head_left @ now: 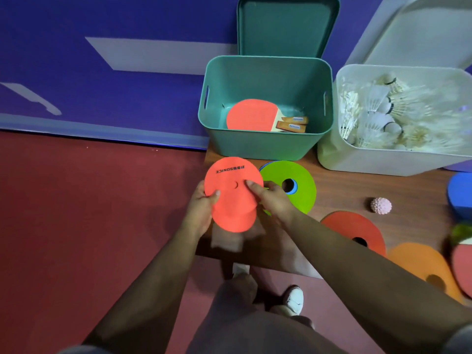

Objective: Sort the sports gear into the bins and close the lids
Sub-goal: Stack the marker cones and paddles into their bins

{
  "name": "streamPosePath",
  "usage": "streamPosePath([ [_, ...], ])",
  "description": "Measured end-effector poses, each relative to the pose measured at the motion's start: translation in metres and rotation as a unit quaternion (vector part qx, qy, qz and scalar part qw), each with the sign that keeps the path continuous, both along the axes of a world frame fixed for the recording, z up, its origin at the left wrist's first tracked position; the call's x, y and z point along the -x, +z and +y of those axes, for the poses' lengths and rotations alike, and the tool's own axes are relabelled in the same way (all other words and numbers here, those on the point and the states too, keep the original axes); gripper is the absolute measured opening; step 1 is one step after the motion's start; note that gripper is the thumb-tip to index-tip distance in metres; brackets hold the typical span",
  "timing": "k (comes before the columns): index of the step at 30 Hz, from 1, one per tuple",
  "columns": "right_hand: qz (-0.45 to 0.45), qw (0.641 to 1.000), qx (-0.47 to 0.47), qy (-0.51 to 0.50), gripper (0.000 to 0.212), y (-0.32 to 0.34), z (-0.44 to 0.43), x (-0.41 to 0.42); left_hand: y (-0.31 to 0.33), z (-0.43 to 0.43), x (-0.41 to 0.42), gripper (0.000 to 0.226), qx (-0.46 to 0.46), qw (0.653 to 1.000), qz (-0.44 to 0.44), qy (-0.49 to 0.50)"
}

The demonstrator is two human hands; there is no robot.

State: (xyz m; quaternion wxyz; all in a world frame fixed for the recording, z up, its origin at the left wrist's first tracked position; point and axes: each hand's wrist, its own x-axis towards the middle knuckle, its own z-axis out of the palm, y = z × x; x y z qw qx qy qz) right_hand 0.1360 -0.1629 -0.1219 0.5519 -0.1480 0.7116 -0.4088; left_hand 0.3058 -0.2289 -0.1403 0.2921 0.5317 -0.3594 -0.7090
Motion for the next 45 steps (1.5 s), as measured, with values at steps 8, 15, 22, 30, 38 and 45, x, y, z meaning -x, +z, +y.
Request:
streamPosePath([
  [8, -0.194, 0.973, 0.053, -0.114, 0.031, 0.026, 0.068, 0.062, 0.031, 0.054, 0.055, 0.081, -0.046, 0.988, 0.124, -0.074],
  [15, -0.108, 0.970, 0.063, -0.208, 0.042, 0.037, 0.124, 0.115, 0.026, 0.086, 0.135, 0.072, 0.014, 0.976, -0.013, -0.219],
  [22, -0.093, 0.953, 0.066, -0.282, 0.040, 0.034, 0.173, 0.168, 0.002, 0.082, 0.157, 0.057, 0.362, 0.784, -0.415, -0.289],
  [30, -0.119, 0.939, 0.050, -0.319, 0.045, 0.011, 0.199, 0.177, -0.015, 0.085, 0.165, 0.088, 0.353, 0.707, -0.464, -0.401],
  [38, -0.104, 0.945, 0.099, -0.293, 0.070, 0.011, 0.205, 0.177, -0.019, 0.101, 0.157, 0.084, 0.378, 0.668, -0.489, -0.414],
  [45, -0.116, 0.936, 0.124, -0.308, 0.060, 0.035, 0.221, 0.187, 0.029, 0.119, 0.159, 0.069, 0.386, 0.746, -0.438, -0.321],
])
